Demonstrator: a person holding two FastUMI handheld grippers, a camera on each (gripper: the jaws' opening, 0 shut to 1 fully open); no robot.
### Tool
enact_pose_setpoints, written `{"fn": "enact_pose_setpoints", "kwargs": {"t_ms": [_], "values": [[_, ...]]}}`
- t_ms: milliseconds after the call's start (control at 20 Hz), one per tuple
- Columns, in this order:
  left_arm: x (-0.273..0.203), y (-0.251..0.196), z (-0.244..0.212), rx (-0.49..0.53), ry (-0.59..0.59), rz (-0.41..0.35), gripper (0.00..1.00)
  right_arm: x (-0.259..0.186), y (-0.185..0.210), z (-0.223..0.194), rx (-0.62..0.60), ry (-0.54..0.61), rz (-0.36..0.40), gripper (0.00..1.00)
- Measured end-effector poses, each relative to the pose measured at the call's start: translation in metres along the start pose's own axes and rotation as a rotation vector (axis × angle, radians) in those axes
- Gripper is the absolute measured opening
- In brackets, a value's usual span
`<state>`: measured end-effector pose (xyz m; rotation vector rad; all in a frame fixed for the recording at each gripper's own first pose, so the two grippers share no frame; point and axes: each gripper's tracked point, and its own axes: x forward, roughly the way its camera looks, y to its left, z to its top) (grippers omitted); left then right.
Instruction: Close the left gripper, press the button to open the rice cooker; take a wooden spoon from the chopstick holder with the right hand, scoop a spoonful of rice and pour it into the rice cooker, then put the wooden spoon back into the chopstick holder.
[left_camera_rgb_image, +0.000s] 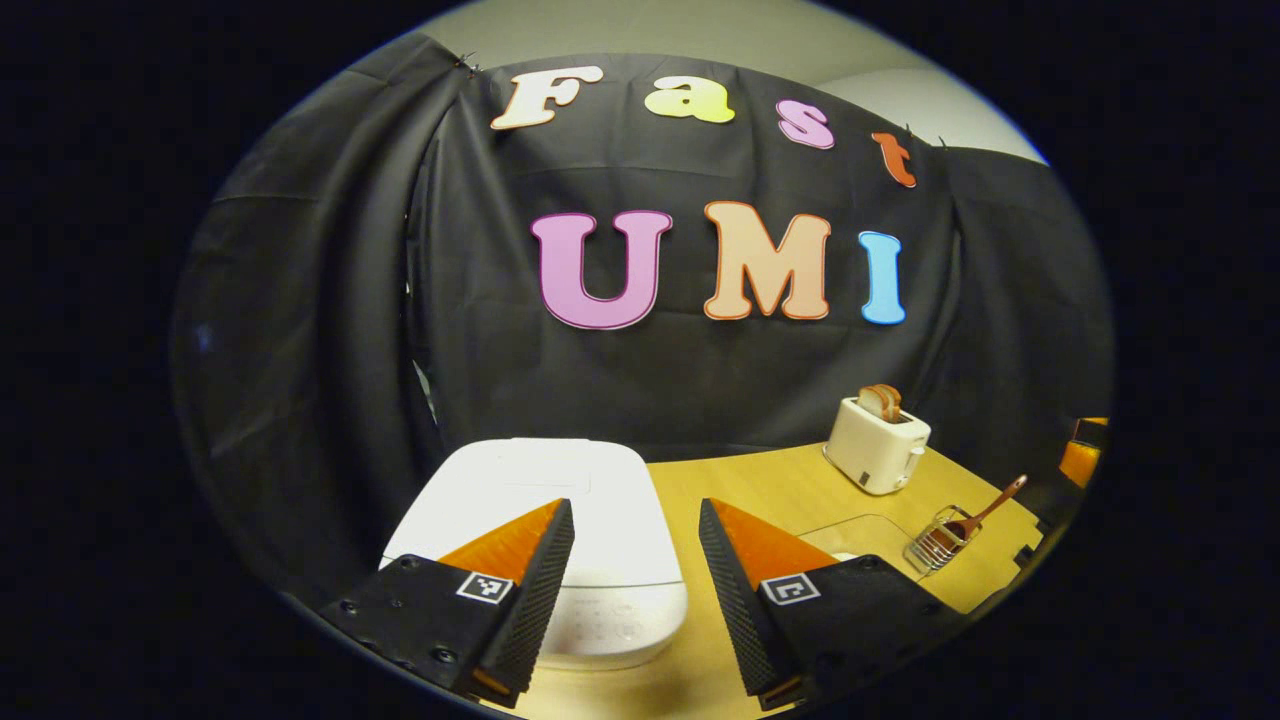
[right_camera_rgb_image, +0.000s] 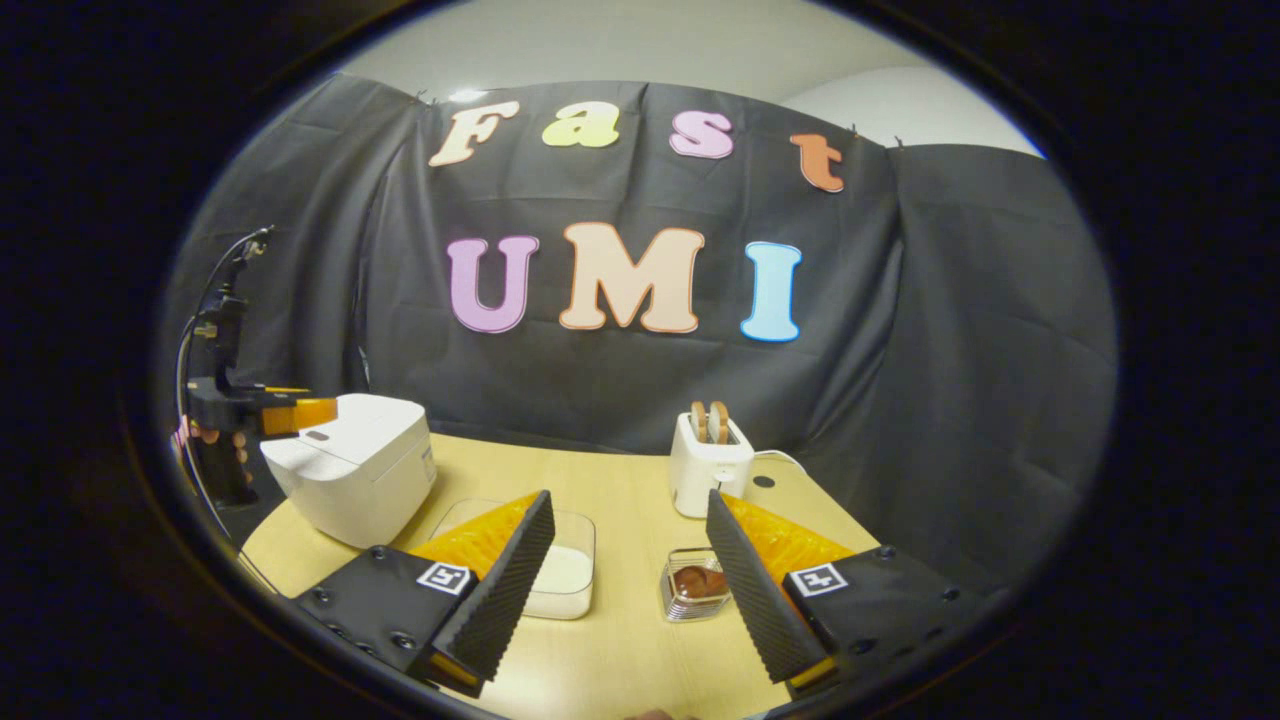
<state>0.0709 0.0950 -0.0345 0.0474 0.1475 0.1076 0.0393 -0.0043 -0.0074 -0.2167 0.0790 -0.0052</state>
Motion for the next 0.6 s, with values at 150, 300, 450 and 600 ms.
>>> {"fn": "enact_pose_setpoints", "kwargs": {"t_ms": [150, 300, 450, 600], "values": [[-0.020, -0.016, -0.009, 0.039, 0.022, 0.008, 0.75, -0.013, -0.004, -0.001, 0.030, -0.004, 0.000, 0.93], [-0.036, -0.036, -0.007, 0.060, 0.012, 0.012, 0.75, -0.023, -0.009, -0.003, 0.103, -0.006, -0.002, 0.93], [-0.044, -0.062, -0.004, 0.054, -0.002, -0.004, 0.75, -0.027, -0.022, -0.007, 0.149, -0.005, -0.007, 0.93], [-0.047, -0.089, -0.007, 0.009, 0.006, -0.015, 0.74, -0.027, -0.044, -0.008, 0.135, -0.013, -0.012, 0.93]]}}
